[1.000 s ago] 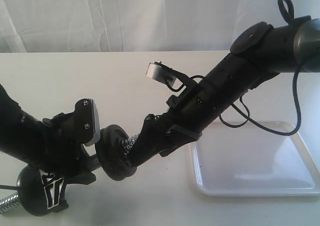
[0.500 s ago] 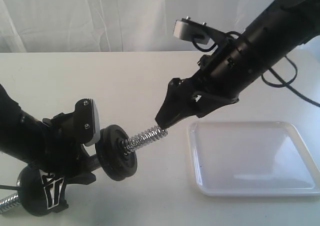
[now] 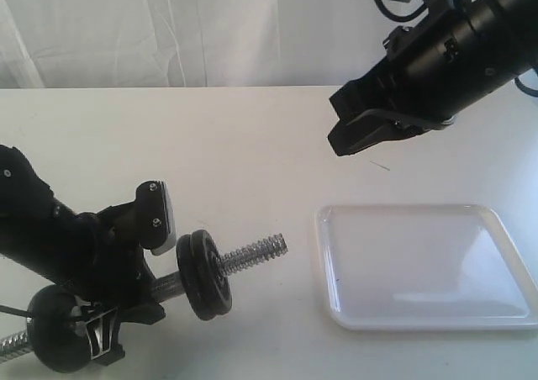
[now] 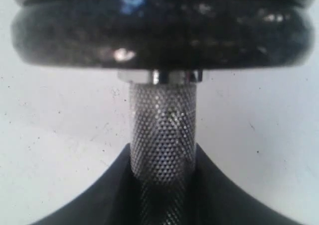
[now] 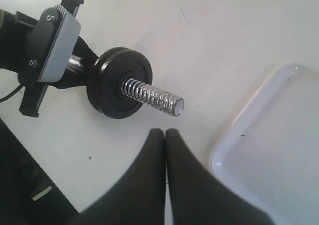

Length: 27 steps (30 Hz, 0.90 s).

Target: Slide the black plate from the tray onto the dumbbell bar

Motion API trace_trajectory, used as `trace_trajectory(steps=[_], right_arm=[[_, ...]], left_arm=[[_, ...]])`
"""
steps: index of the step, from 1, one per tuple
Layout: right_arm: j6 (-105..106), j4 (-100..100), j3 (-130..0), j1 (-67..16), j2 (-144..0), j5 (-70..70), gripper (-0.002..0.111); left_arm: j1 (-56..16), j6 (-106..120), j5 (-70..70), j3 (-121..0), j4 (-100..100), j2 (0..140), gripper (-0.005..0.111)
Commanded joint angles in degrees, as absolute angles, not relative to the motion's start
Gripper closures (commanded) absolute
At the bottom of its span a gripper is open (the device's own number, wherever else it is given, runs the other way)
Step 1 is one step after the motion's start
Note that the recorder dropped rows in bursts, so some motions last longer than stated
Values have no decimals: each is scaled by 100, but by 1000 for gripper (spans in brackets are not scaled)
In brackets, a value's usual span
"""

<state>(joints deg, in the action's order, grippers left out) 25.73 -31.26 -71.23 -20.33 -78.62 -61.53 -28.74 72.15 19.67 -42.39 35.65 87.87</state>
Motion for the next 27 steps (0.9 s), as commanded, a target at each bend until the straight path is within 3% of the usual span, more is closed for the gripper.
trace_trajectory(steps=[1, 27], right_arm=[[2568, -3107, -7126, -1997, -7800, -6151, 108], [2568, -3107, -7126, -1997, -7800, -6151, 108]], left_arm=[[-2882, 7181, 1901, -4463, 4192, 8603, 107], [-2882, 7194, 1904, -4463, 4591, 8855, 107]])
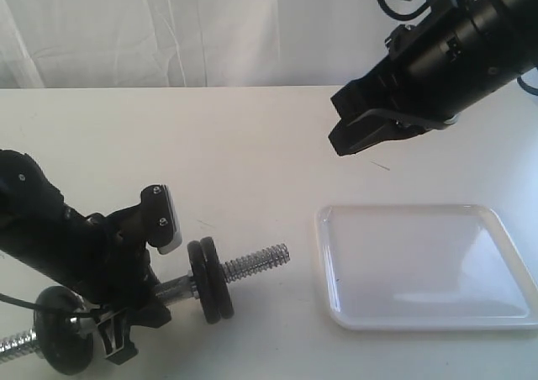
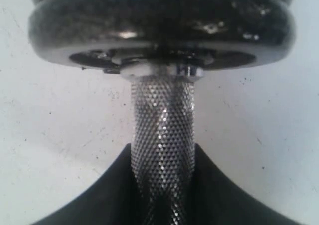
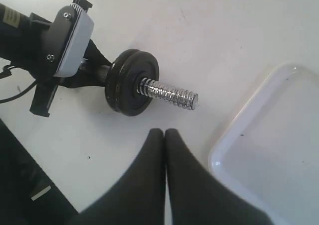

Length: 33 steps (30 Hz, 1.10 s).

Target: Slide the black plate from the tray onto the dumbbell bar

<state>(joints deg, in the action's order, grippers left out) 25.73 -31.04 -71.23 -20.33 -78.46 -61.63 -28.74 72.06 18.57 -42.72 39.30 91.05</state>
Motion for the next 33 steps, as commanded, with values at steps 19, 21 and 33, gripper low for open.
trace_trajectory(steps=[19, 21, 33], right_arm=[[2568, -3118, -7126, -1997, -7797, -6151, 108], [2568, -3118, -7126, -1997, -7797, -6151, 108], [2568, -3138, -7126, -1997, -7797, -6151, 108]], left_arm=[[-2882, 7194, 1918, -4463, 4614, 9076, 107], [-2882, 7194, 1918, -4463, 4614, 9076, 107], [-2882, 7194, 1999, -4463, 4590, 9076, 87]])
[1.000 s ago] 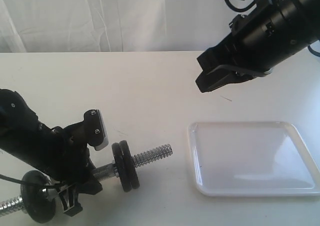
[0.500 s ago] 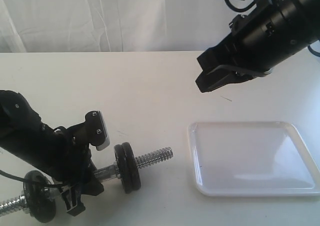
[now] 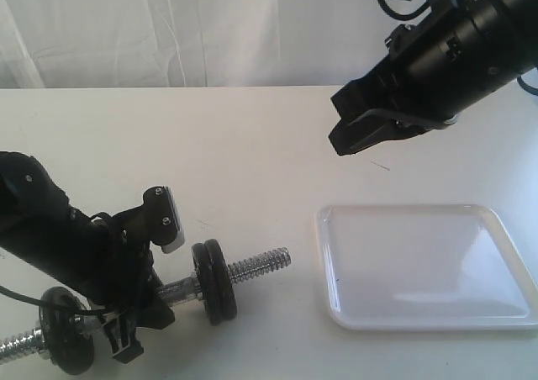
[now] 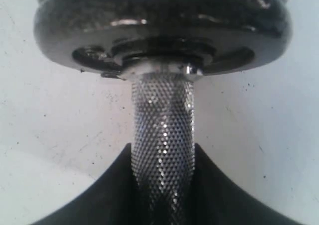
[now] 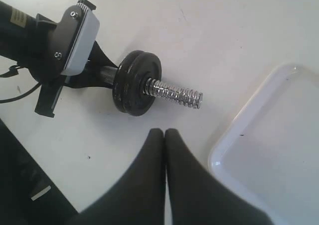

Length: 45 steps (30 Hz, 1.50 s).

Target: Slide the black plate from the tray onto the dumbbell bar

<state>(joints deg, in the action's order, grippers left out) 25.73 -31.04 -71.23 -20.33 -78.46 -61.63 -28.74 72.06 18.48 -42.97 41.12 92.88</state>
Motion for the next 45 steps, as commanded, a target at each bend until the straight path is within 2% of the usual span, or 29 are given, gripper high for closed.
trace_trajectory(steps=[1, 4, 7, 9, 18, 24, 42, 45], right_arm=[[2568, -3138, -7126, -1997, -7797, -6151, 108], [2568, -3138, -7126, -1997, -7797, -6151, 108], [2568, -3138, -7126, -1997, -7797, -6151, 108], [2568, -3138, -7126, -1997, -7797, -6151, 108], [2568, -3138, -7126, -1997, -7797, -6151, 108], [2568, -3147, -7126, -1997, -7797, -6151, 108], [2568, -3210, -7126, -1997, -7797, -6175, 108], [2568, -3210, -7126, -1997, -7797, -6175, 108]], left_arm=[[-2882, 7194, 2047, -4463, 4590, 9076, 80], [-2882, 7184, 2146, -4463, 4575, 9076, 59], [-2871, 7174, 2221, -4463, 4575, 9076, 43], [-2872, 7128, 2311, -4463, 4561, 9076, 38], [-2872, 5517, 2372, -4463, 3010, 9076, 39], [-2872, 5497, 2384, -4463, 2978, 9076, 45], [-2872, 5473, 2359, -4463, 3090, 9337, 46], [-2872, 5473, 2311, -4463, 3126, 9337, 52]])
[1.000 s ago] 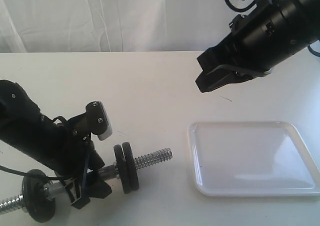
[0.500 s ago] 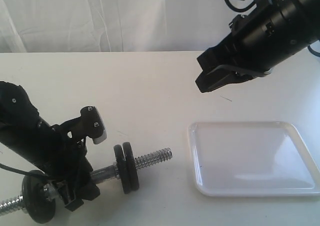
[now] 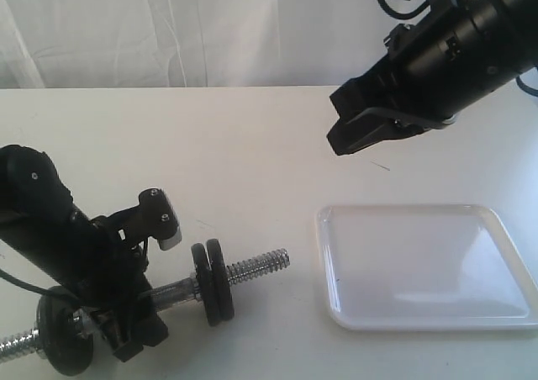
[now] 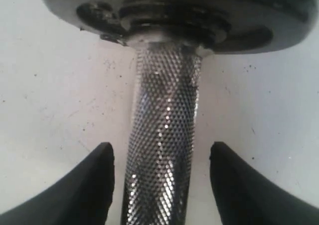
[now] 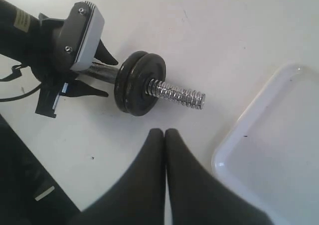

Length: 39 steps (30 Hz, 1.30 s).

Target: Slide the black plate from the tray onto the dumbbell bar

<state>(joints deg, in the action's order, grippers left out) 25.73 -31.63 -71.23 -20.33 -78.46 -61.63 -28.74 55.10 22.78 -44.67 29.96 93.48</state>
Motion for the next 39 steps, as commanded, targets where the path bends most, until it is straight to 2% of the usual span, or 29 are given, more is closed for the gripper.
trace_trajectory(steps=[1, 9, 12, 25, 39], right_arm=[[2568, -3210, -7126, -1997, -7797, -6175, 108], [2568, -3297, -7126, -1997, -7787, -6175, 108], [2568, -3297, -7126, -1997, -7787, -6175, 108], [2568, -3319, -7126, -1997, -7787, -6197, 108], [2568, -3364, -7126, -1997, -7787, -6222, 108]], left_arm=[[-2872, 5484, 2252, -4463, 3156, 9337, 56], [-2872, 5536, 1976, -4463, 3441, 9337, 95], [-2872, 5547, 1986, -4463, 3441, 9327, 107], [-2872, 5547, 1912, -4479, 3471, 8829, 107], [-2872, 5938, 1692, -4479, 4369, 8790, 107]])
